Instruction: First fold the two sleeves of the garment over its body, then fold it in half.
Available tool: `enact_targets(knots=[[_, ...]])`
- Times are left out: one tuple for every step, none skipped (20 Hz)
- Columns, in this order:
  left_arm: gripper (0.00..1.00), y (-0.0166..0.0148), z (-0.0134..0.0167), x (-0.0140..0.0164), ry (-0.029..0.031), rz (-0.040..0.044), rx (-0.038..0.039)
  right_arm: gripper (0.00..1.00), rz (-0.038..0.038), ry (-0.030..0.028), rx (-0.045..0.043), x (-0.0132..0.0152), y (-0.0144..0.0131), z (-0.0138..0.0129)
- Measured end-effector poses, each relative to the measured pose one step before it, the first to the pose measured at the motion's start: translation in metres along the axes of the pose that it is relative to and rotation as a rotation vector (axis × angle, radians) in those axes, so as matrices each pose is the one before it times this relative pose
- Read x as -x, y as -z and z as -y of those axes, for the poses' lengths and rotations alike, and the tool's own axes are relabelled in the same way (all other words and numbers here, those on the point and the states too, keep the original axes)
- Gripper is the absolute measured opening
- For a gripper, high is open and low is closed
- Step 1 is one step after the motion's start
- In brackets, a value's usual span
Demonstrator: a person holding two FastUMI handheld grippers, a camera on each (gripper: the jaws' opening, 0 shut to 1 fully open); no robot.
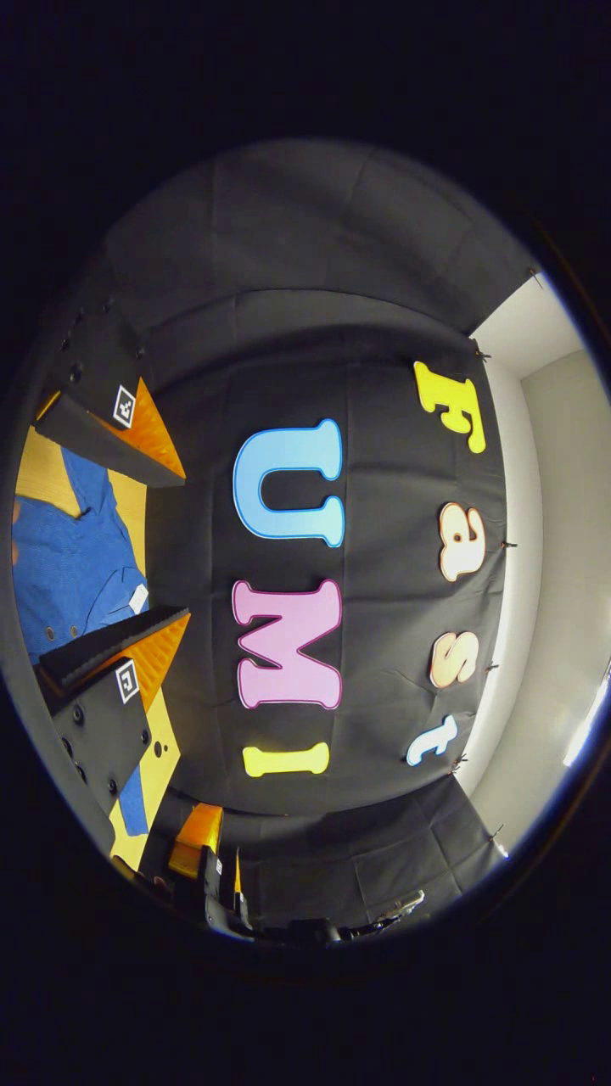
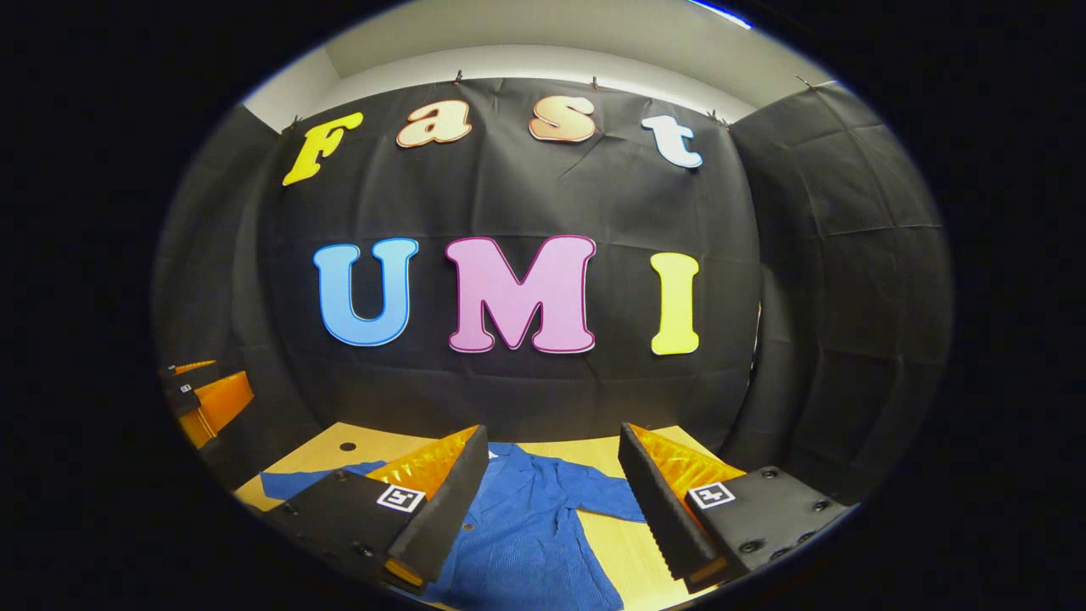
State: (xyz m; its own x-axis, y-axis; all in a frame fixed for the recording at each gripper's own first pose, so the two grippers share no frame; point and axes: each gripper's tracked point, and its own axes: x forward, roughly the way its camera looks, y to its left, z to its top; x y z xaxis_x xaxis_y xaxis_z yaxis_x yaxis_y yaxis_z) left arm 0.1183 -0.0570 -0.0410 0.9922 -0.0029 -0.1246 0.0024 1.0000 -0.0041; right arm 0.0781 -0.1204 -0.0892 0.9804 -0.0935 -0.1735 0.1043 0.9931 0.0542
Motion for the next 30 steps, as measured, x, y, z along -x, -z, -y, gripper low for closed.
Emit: enact_targets(knots=[[0.81, -0.00086, 0.00156, -0.00255, 0.0046, -0.00076, -0.00722, 0.96, -0.0092, -0.00282, 0.00267, -0.00162, 0.00339, -0.00039], [0.81, 0.00056, 0.00148, -0.00061, 0.00571, 0.00051, -0.00173, 0.97, -0.009, -0.00278, 0.00322, -0.00232, 0.00336, -0.0009], [0.81, -0.00186, 0.00193, -0.00121, 0.00712, 0.00313, 0.00136, 0.97, -0.01518, -0.00481, 0.00282, -0.00063, 0.00396, -0.0008], [0.81, -0.0009, 0.00213, 0.00018, 0.01058, 0.00295, 0.00115, 0.97, -0.01301, -0.0037, 0.00044, 0.00003, 0.00375, -0.00067], [0.81, -0.00025, 0.00249, -0.00053, 0.00868, 0.00055, 0.00079, 0.97, 0.00134, 0.00748, 0.00334, -0.00021, 0.0004, 0.00269], [0.81, 0.00206, 0.00032, -0.00087, 0.00637, -0.00629, -0.00212, 0.97, 0.0072, 0.00886, 0.00275, -0.00189, -0.00065, 0.0031], [0.81, 0.00203, 0.00071, -0.00118, 0.00475, -0.01101, -0.0033, 0.97, 0.00002, 0.00536, 0.00136, -0.00202, 0.00177, 0.00185], [0.81, 0.00326, 0.00113, 0.00127, 0.00383, -0.00869, -0.00004, 0.97, -0.01302, 0.00133, -0.00367, -0.00465, 0.0034, 0.00075], [0.81, 0.00139, -0.00066, 0.00023, 0.00222, -0.00397, 0.00593, 0.96, -0.02733, -0.00165, -0.01441, -0.00691, 0.00529, 0.00046], [0.81, 0.00221, 0.00052, 0.00066, 0.0036, -0.00599, 0.01386, 0.97, -0.02859, -0.0001, -0.0175, -0.00844, 0.00424, 0.00143], [0.81, 0.00452, 0.00249, -0.00078, 0.00801, -0.017, 0.02622, 0.97, -0.02474, 0.00545, -0.01769, -0.01061, 0.00361, 0.00524], [0.81, 0.00817, 0.00412, 0.00025, 0.0097, -0.02289, 0.03183, 0.97, -0.02284, 0.01393, -0.01803, -0.01271, 0.00353, 0.00925], [0.81, 0.00611, 0.00319, -0.00038, 0.00621, -0.02328, 0.02563, 0.97, -0.02291, 0.0297, -0.01978, -0.01669, 0.00412, 0.015], [0.81, 0.00521, -0.00078, 0.00015, -0.00171, -0.01809, 0.0158, 0.97, -0.02873, 0.03246, -0.0243, -0.01691, 0.00549, 0.01718], [0.81, 0.00313, -0.00068, -0.00136, -0.00558, -0.01214, 0.00863, 0.97, -0.03955, 0.03865, -0.02484, -0.01606, 0.00962, 0.02016], [0.81, 0.0025, -0.00016, -0.00122, -0.00735, -0.00753, 0.00731, 0.97, -0.03839, 0.04712, -0.0317, -0.01725, 0.01001, 0.02306], [0.82, 0.00486, -0.00167, -0.00266, -0.01372, -0.00873, 0.00911, 0.97, -0.02047, 0.04884, -0.01951, -0.01441, 0.00886, 0.025], [0.81, 0.00573, -0.0026, -0.00337, -0.01703, -0.0158, 0.01129, 0.98, -0.00467, 0.05064, -0.01576, -0.01508, 0.00516, 0.02598], [0.81, 0.01014, -0.00019, -0.00316, -0.01171, -0.02431, 0.00836, 0.98, -0.01302, 0.04353, 0.00219, -0.01239, 0.00852, 0.02853], [0.81, 0.0081, 0.00028, -0.00336, -0.01446, -0.02525, 0.00279, 0.97, -0.02729, 0.04175, 0.01377, -0.01301, 0.01146, 0.02301], [0.82, 0.00716, -0.0005, -0.00438, -0.01624, -0.02064, 0.00055, 0.97, -0.03263, 0.04078, 0.01092, -0.01275, 0.01292, 0.02277], [0.81, 0.00451, 0.0, -0.00478, -0.01162, -0.01745, 0.00059, 0.97, -0.03572, 0.02996, 0.00641, -0.01478, 0.01196, 0.01804], [0.81, 0.00451, 0.00324, -0.00514, -0.00968, -0.01616, 0.00214, 0.97, -0.06697, 0.02666, -0.01528, -0.015, 0.0167, 0.01766], [0.81, 0.00373, 0.00296, -0.00633, -0.01001, -0.02013, 0.00939, 0.98, -0.07152, 0.01841, -0.02185, -0.01392, 0.01812, 0.01481], [0.82, 0.00404, 0.00383, -0.00604, -0.00708, -0.02102, 0.01982, 0.98, -0.0607, 0.02687, -0.02187, -0.01974, 0.01418, 0.01374], [0.81, 0.00109, 0.00556, -0.00603, -0.0044, -0.01436, 0.02605, 0.98, -0.04637, 0.02806, -0.01639, -0.02003, 0.00896, 0.01304], [0.81, 0.00173, 0.00672, -0.00539, -0.00049, -0.01577, 0.02398, 0.98, -0.03483, 0.03285, 0.00064, -0.01927, 0.00703, 0.01742], [0.81, 0.00326, 0.00698, -0.00442, -0.00241, -0.01269, 0.01617, 0.98, -0.03632, 0.0252, 0.00806, -0.01774, 0.0043, 0.01419], [0.81, 0.00439, 0.00688, -0.00467, -0.00341, -0.0134, 0.0066, 0.98, -0.03834, 0.00789, 0.00258, -0.01125, 0.00652, 0.01017], [0.82, 0.00303, 0.00594, -0.00286, -0.00389, -0.01289, -0.00236, 0.99, -0.04089, -0.00207, -0.00295, -0.01193, 0.00458, 0.00333]])
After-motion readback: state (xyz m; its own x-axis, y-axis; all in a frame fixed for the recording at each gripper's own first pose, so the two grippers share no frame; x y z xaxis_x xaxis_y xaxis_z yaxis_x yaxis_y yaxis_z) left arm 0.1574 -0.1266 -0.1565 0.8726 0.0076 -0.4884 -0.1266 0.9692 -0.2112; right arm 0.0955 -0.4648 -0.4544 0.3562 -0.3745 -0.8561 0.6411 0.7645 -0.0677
